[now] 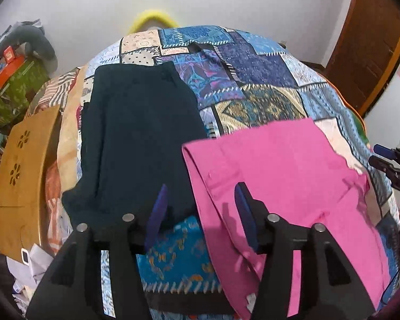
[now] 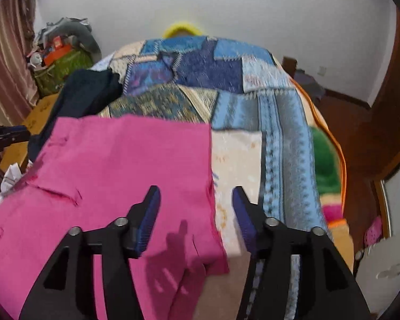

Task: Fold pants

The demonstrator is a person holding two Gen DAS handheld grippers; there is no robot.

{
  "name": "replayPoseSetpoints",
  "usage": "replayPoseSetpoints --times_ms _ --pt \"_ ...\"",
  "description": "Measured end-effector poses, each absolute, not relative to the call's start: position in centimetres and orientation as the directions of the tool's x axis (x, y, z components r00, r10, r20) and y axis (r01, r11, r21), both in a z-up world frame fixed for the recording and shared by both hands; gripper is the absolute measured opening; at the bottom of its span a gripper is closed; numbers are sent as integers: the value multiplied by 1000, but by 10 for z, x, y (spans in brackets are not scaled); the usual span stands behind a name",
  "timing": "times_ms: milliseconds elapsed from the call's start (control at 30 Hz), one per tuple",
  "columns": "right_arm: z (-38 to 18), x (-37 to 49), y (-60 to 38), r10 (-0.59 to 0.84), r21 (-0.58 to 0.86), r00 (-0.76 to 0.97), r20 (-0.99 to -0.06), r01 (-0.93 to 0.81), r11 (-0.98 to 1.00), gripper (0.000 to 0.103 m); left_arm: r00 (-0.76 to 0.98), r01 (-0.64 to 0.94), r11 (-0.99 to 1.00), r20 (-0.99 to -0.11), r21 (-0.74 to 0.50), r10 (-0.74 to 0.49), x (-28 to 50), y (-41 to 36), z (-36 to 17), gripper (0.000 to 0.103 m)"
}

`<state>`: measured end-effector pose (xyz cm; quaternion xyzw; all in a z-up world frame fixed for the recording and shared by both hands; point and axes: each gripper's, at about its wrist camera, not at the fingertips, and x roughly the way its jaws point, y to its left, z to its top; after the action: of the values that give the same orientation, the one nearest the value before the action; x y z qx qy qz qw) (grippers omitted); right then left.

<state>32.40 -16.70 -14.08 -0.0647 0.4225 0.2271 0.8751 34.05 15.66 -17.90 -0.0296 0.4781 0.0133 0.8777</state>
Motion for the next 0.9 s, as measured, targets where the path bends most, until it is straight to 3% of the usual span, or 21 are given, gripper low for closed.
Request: replayPoseSetpoints --times_ms 67,333,400,533,667,800,867,900 --pt "-138 333 -158 355 82 542 -762 -463 883 63 537 -51 998 -844 -45 -10 352 160 -181 53" --pt "-161 381 -123 356 82 498 -791 -490 868 64 478 -76 992 -876 -105 -56 393 170 -212 52" --pt "-172 397 -117 356 99 472 -807 -486 869 64 468 -80 991 -882 -109 -59 400 172 -220 49" --pt "-190 425 -110 350 121 444 -825 -465 877 63 441 -76 987 -892 -143 -95 409 175 -235 30" --pt "-208 451 -104 332 132 420 -844 -438 889 63 446 -81 981 -887 -175 -121 410 178 -246 26" --pt "-227 468 -100 315 152 401 -860 -386 910 47 466 -72 983 -877 -170 -118 407 177 -246 19" --pt "-227 468 -99 323 158 415 -850 -385 909 35 472 -69 983 -874 -167 -115 407 176 -245 17" --pt "-228 467 -97 329 162 421 -845 -386 908 24 470 -70 983 -875 -168 -116 407 176 -245 16"
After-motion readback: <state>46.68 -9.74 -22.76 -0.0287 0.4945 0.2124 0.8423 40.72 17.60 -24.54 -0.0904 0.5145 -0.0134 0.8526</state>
